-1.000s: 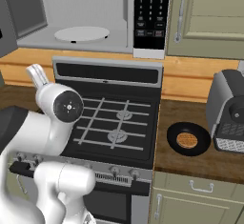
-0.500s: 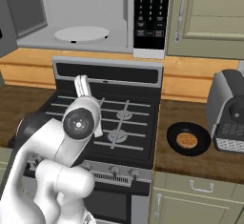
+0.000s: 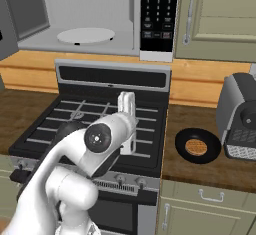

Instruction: Open the microwave, place the bowl with waffle inside the microwave, then close the microwave door and turn it on.

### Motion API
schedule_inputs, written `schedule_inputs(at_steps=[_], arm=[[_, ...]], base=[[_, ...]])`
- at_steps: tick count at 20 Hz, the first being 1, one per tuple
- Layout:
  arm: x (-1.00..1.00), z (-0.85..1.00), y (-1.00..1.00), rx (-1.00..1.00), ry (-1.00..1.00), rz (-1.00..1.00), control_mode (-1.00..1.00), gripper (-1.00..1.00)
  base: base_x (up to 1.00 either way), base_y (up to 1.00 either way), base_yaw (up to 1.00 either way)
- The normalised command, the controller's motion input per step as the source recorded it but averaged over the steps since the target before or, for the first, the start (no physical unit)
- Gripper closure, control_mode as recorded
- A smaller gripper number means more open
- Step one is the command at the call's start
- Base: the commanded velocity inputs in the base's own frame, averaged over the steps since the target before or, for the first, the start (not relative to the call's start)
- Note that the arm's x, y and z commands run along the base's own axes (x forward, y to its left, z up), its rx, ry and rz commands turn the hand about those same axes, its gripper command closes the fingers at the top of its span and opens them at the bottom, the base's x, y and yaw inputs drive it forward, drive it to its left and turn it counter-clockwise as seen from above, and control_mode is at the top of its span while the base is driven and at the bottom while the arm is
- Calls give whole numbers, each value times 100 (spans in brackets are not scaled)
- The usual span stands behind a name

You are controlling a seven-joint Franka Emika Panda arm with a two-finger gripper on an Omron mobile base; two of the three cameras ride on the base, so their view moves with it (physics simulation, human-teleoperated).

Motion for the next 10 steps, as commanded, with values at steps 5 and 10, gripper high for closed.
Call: schedule_inputs(at_steps=[5,10], arm=[[25,-43,-100,0,11,-25,-100,-100],[11,-35,-94,0,28,-12,-100,-100]], base=[[0,0,0],[0,0,0]])
